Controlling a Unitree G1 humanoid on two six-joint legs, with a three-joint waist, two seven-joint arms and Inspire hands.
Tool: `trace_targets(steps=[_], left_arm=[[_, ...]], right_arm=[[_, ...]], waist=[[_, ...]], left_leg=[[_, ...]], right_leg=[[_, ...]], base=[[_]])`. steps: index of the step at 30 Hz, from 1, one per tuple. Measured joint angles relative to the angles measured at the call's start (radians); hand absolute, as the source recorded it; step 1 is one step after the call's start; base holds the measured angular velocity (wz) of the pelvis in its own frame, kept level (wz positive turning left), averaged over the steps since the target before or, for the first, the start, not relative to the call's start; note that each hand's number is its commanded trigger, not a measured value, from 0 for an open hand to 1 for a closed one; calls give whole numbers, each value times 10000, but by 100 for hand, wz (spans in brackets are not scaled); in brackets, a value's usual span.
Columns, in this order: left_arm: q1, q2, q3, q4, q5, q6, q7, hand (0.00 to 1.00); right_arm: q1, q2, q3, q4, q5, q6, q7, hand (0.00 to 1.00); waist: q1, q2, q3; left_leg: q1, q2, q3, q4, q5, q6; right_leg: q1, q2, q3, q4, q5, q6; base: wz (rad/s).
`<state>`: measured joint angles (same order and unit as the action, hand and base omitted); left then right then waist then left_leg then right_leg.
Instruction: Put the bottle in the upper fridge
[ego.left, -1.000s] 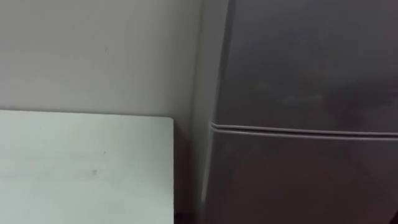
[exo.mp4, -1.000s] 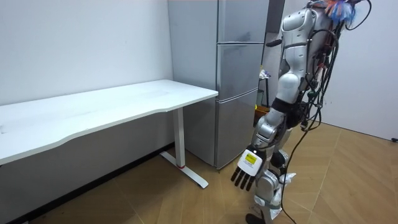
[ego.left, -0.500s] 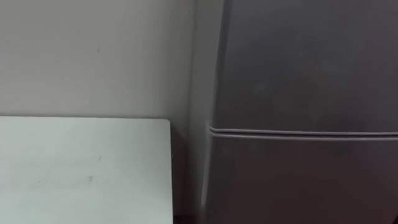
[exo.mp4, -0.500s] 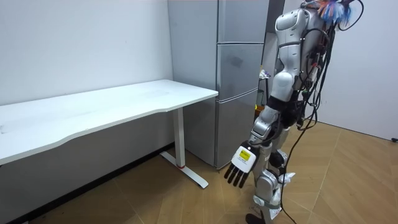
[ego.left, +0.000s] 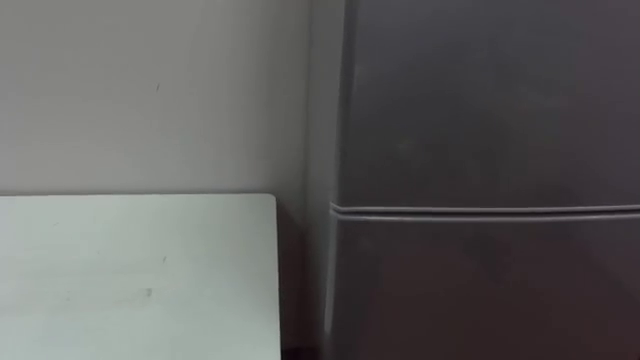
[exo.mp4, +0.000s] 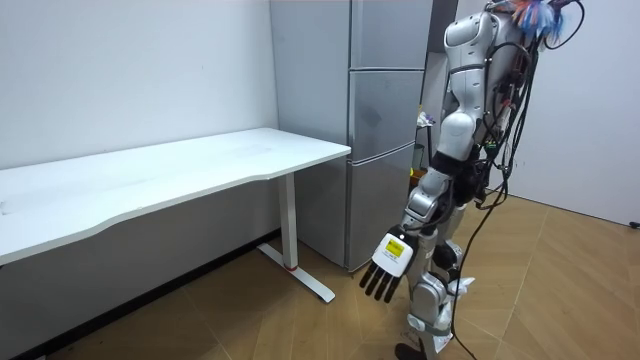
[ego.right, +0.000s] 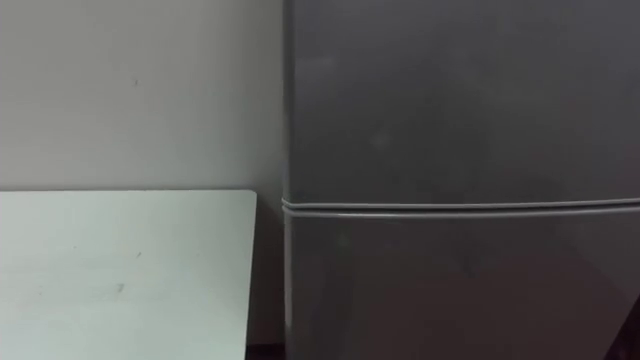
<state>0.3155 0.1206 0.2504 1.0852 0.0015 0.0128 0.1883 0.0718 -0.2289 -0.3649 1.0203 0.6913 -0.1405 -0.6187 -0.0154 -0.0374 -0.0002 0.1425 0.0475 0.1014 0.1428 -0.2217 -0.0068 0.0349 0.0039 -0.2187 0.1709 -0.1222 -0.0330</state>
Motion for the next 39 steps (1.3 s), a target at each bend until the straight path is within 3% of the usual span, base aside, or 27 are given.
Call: trace_targets(steps=[6, 11, 18, 31, 39], left_arm=[[-131, -43, -206, 391, -325, -322, 27, 0], [-323, -225, -255, 398, -526, -636, 69, 0], [-604, -235, -1004, 509, -1116, -1163, 189, 0], [-629, -255, -1814, 638, -1278, -1247, 272, 0], [-665, -261, -1996, 639, -1279, -1127, 281, 0]], right_arm=[[492, 719, 1303, 1067, -1220, 99, 1019, 0], [506, 871, 2495, 1446, -2407, 103, 1882, 0], [394, 1077, 3771, 1425, -3543, 72, 3060, 0], [258, 1105, 5013, 1738, -3821, 117, 5083, 0], [246, 1206, 5390, 1880, -3371, 483, 5692, 0]], waist=[[7, 202, 0], [38, 260, 13], [522, 322, -11], [551, 357, 5], [561, 371, 14]], left_leg=[[57, -6, 67, -6, -23, 3], [50, -10, 124, 10, -37, 12], [84, -1, 188, 8, -42, 14], [46, -10, 147, -29, -50, 29], [43, -23, 31, -88, -50, 32]], right_leg=[[-11, 0, 80, 27, -9, 5], [-25, 18, 143, 26, 7, 17], [2, 30, 155, 0, 47, -10], [12, 21, 142, -17, 73, 22], [17, 14, 101, -44, 65, 34]], base=[[-4], [-4], [-1], [0], [0]])
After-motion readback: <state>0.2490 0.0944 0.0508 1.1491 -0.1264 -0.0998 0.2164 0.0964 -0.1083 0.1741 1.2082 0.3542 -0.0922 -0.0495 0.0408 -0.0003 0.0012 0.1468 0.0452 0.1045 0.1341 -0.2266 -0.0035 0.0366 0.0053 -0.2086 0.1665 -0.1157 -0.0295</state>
